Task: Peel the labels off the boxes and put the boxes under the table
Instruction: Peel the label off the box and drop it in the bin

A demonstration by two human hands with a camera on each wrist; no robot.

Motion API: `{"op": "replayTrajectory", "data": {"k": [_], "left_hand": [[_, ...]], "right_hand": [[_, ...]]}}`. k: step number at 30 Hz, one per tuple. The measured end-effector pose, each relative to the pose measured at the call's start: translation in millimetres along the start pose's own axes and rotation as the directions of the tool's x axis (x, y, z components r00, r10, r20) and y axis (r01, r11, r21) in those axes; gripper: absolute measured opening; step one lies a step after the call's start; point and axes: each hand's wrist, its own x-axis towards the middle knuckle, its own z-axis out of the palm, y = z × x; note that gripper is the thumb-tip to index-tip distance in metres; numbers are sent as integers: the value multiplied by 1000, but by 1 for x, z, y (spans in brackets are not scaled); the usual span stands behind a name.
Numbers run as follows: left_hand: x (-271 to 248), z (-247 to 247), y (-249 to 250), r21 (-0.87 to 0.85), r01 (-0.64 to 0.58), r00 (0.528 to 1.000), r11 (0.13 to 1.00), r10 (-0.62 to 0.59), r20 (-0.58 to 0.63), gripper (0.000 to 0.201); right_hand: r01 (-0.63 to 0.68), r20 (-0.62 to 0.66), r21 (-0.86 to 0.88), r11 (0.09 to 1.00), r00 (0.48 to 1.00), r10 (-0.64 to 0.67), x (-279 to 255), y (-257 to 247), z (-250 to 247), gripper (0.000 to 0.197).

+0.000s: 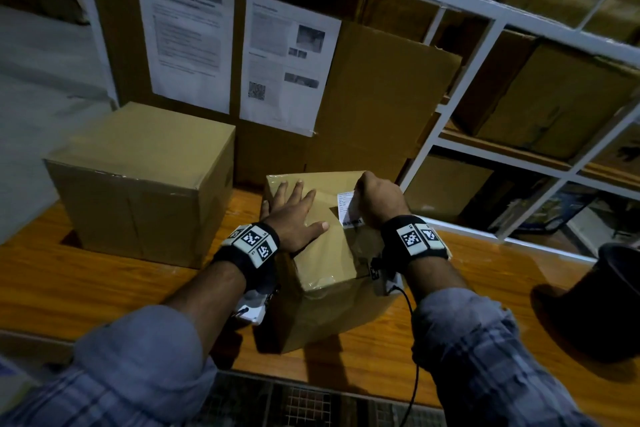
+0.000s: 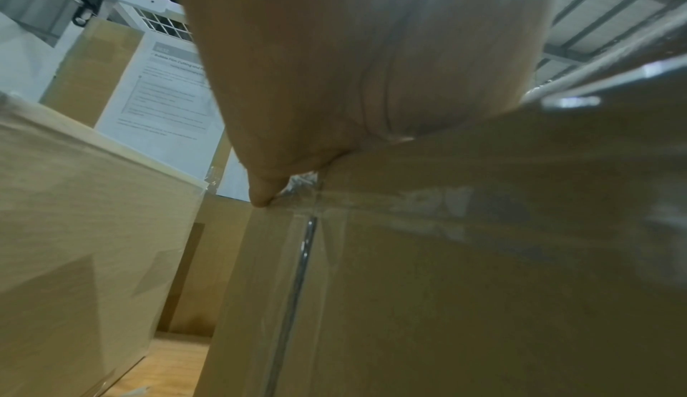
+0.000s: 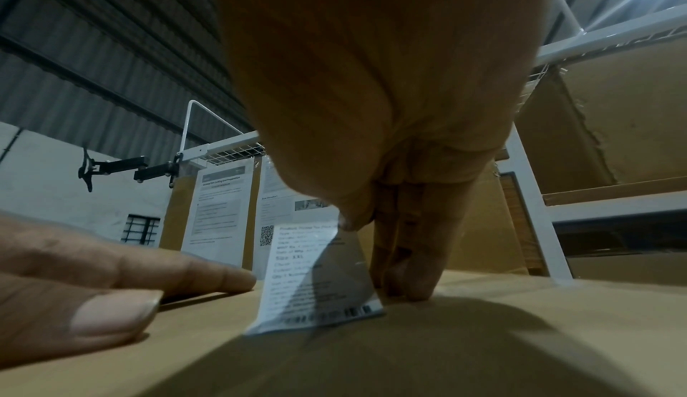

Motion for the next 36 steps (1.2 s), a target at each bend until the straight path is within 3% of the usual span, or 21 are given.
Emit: {"op": "replayTrajectory", "data": {"k": [17,22,36], "left_hand": [[2,1,-2,-1,-7,1000,1000,7,5,85],[5,4,-4,0,-6,1000,1000,6,1,84],[9,-2,-3,12,-11,999,1000,11,43,89]], "right_hand": [[60,-22,35,998,998,-59,-8,5,1,33],[15,-21,77,997,1000,-13,-10,5,0,19],[-206,158,327,922,974,162,-30,-7,-12,17]]}}
